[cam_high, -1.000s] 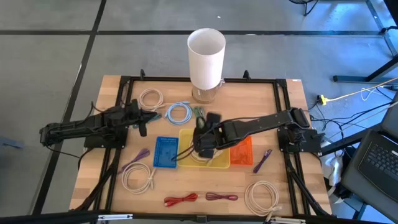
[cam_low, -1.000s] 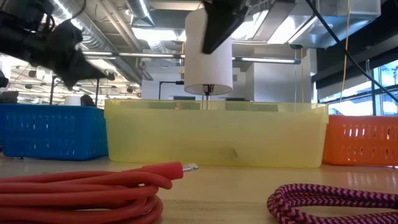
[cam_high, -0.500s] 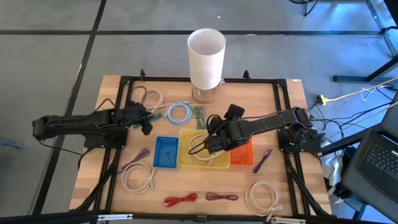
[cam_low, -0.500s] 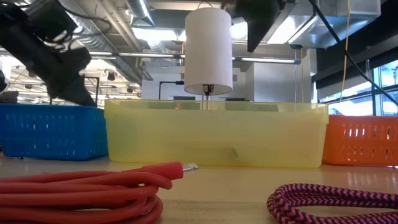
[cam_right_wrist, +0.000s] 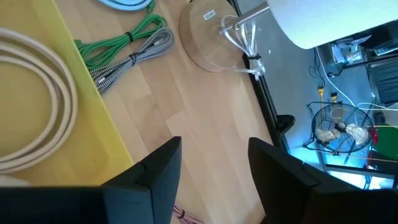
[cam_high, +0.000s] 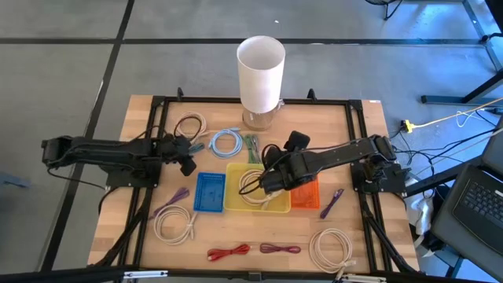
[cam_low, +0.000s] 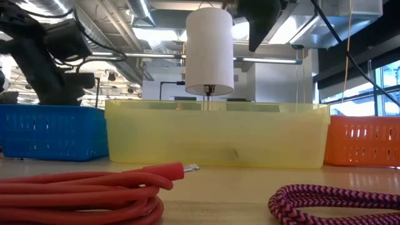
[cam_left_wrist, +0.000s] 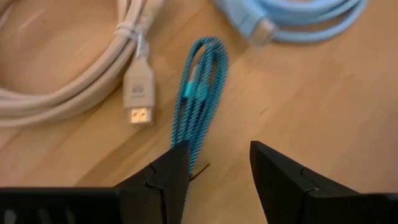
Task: Pick & Place USB Port
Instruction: Put the blue and black charger cable into the orange bin
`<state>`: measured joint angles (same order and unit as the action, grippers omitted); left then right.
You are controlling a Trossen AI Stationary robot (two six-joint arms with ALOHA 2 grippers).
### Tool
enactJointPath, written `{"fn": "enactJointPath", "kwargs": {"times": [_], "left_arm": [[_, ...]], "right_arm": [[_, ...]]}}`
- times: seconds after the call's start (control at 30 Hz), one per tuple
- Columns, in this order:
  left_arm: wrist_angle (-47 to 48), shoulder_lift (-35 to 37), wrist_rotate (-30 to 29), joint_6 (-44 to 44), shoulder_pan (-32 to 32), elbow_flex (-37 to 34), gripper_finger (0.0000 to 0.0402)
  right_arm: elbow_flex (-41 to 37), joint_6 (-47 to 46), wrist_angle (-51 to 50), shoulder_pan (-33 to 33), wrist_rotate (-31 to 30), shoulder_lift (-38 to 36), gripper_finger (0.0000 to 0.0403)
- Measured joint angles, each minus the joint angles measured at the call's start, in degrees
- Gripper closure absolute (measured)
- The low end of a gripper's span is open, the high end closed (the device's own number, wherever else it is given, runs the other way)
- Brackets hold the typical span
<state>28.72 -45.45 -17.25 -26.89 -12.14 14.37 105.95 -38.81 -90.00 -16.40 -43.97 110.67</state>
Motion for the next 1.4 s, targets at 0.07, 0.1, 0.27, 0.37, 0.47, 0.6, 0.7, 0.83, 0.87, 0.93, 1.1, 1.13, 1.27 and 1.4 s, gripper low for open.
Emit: {"fn": "enactJointPath", "kwargs": {"times": [0.07,0.1,0.27,0.37,0.47,0.6,0.7,0.83,0.87,0.93,1.1,1.13,1.27,1.4], "left_arm": [[0.1,-1.4,-0.8,0.0,0.0,0.0,0.0240],[0.2,-2.0,-1.2,0.0,0.0,0.0,0.0240],[0.1,-5.0,-2.6,-0.9,0.0,0.0,0.0240],[0.0,-6.7,-3.9,-1.8,0.0,0.0,0.0247],[-0.2,-8.2,-4.6,-2.5,0.0,0.1,0.0271],[-0.6,-9.3,-4.8,-4.2,0.0,0.2,0.0347],[-0.8,-9.3,-3.7,-5.5,0.0,0.2,0.0386],[-2.1,-8.2,-0.5,-5.5,0.0,0.1,0.0395],[-2.8,-7.7,0.8,-5.2,0.0,0.1,0.0395],[-3.4,-6.3,3.8,-3.9,0.2,0.3,0.0396],[-4.9,-3.2,4.2,-1.5,2.5,4.1,0.0397],[-4.8,-2.5,3.8,-1.0,3.1,4.8,0.0397],[-4.7,-0.3,0.9,1.0,5.5,8.3,0.0398],[-8.7,1.7,-0.7,4.5,8.3,9.9,0.0398]], "right_arm": [[0.0,0.0,0.0,0.0,0.0,0.0,0.0215],[0.0,0.0,0.0,0.0,0.0,0.0,0.0215],[0.0,-0.4,0.2,0.0,0.0,0.0,0.0215],[0.0,-0.5,0.7,0.0,0.0,0.0,0.0215],[0.0,-1.3,0.6,0.0,0.0,0.0,0.0214],[0.0,-1.5,0.6,0.0,0.0,0.0,0.0214],[0.0,-1.5,0.6,0.0,0.0,0.0,0.0214],[0.0,-1.5,0.6,0.0,0.0,0.0,0.0214],[0.0,-1.5,0.6,0.0,0.0,0.0,0.0214],[0.0,-1.5,0.5,0.0,0.0,0.0,0.0214],[0.0,-1.5,0.5,0.0,0.0,0.0,0.0214],[-0.1,-1.5,0.6,0.0,0.0,0.0,0.0214],[-1.4,-2.4,0.5,0.0,0.0,0.0,0.0214],[-4.2,-3.9,0.7,0.0,0.0,0.0,0.0214]]}}
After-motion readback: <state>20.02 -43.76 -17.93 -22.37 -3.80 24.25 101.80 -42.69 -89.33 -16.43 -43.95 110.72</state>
